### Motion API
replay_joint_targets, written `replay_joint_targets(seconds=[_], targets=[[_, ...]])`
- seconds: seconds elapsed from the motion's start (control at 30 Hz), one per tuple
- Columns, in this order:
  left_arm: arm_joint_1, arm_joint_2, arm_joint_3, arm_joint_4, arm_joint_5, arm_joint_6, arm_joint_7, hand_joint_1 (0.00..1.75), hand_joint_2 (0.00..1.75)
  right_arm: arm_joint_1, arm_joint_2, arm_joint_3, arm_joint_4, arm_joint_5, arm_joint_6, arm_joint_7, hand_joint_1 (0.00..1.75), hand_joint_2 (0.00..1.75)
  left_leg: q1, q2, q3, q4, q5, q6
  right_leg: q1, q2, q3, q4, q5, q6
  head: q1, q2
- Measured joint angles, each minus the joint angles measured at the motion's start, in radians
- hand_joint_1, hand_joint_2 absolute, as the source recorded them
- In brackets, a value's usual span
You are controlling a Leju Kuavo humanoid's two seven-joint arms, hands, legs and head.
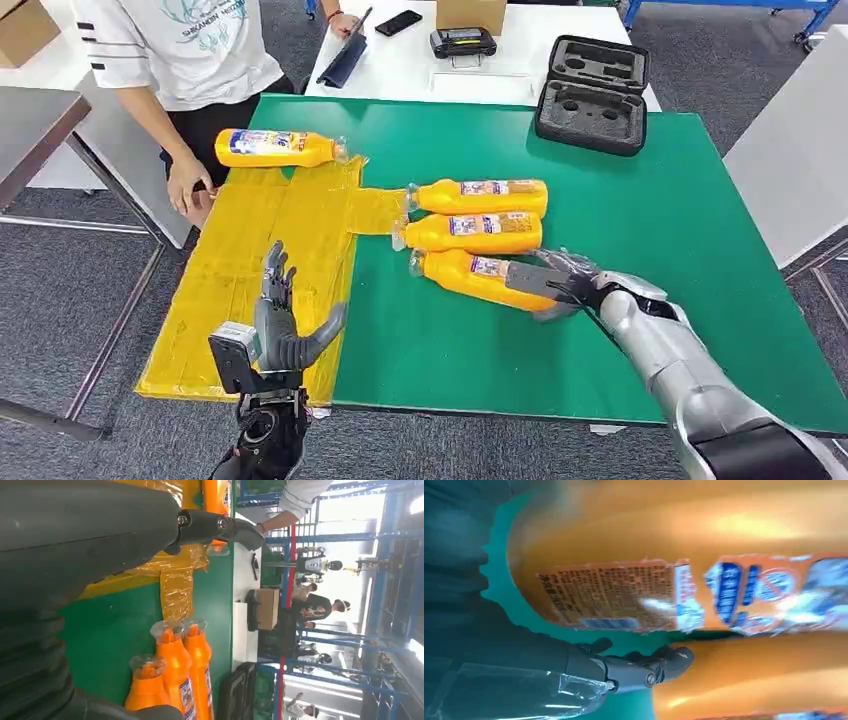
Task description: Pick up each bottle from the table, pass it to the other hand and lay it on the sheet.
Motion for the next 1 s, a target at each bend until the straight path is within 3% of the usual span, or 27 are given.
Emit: replay_joint_targets(seconds=[0.33, 0.43, 0.53, 0.63, 0.67, 0.77, 1.0], targets=[[0.001, 0.000, 0.000, 0.001, -0.001, -0.008, 0.000, 0.00, 1.75, -0.041, 0.009, 0.098, 0.016, -0.018, 0.057, -0.041, 0.02, 1.75, 0.000, 0.000, 0.000, 0.000, 0.000, 0.000, 0.000, 0.000, 0.000, 0.000, 0.000, 0.000, 0.000, 0.000], [0.005, 0.001, 0.000, 0.003, -0.001, -0.009, 0.000, 0.00, 1.75, -0.049, 0.007, 0.122, 0.017, -0.018, 0.074, -0.055, 0.33, 1.75, 0.000, 0.000, 0.000, 0.000, 0.000, 0.000, 0.000, 0.000, 0.000, 0.000, 0.000, 0.000, 0.000, 0.000], [0.010, 0.001, 0.000, 0.005, -0.001, -0.011, 0.000, 0.00, 1.75, -0.054, 0.003, 0.143, 0.017, -0.018, 0.084, -0.061, 0.89, 1.75, 0.000, 0.000, 0.000, 0.000, 0.000, 0.000, 0.000, 0.000, 0.000, 0.000, 0.000, 0.000, 0.000, 0.000], [0.010, 0.002, 0.000, 0.008, -0.003, -0.018, 0.000, 0.00, 1.75, -0.059, -0.002, 0.168, 0.019, -0.025, 0.093, -0.066, 1.27, 1.75, 0.000, 0.000, 0.000, 0.000, 0.000, 0.000, 0.000, 0.000, 0.000, 0.000, 0.000, 0.000, 0.000, 0.000], [0.010, 0.002, 0.000, 0.009, -0.003, -0.018, 0.000, 0.00, 1.75, -0.061, -0.002, 0.174, 0.020, -0.031, 0.093, -0.066, 1.27, 1.75, 0.000, 0.000, 0.000, 0.000, 0.000, 0.000, 0.000, 0.000, 0.000, 0.000, 0.000, 0.000, 0.000, 0.000], [0.005, 0.002, 0.000, 0.016, -0.004, -0.020, 0.000, 0.00, 1.75, -0.069, 0.000, 0.193, 0.025, -0.043, 0.091, -0.052, 1.50, 1.75, 0.000, 0.000, 0.000, 0.000, 0.000, 0.000, 0.000, 0.000, 0.000, 0.000, 0.000, 0.000, 0.000, 0.000], [0.004, 0.002, 0.000, 0.022, -0.003, -0.021, 0.000, 0.00, 1.75, -0.068, -0.003, 0.223, 0.035, -0.056, 0.077, -0.045, 1.54, 1.75, 0.000, 0.000, 0.000, 0.000, 0.000, 0.000, 0.000, 0.000, 0.000, 0.000, 0.000, 0.000, 0.000, 0.000]])
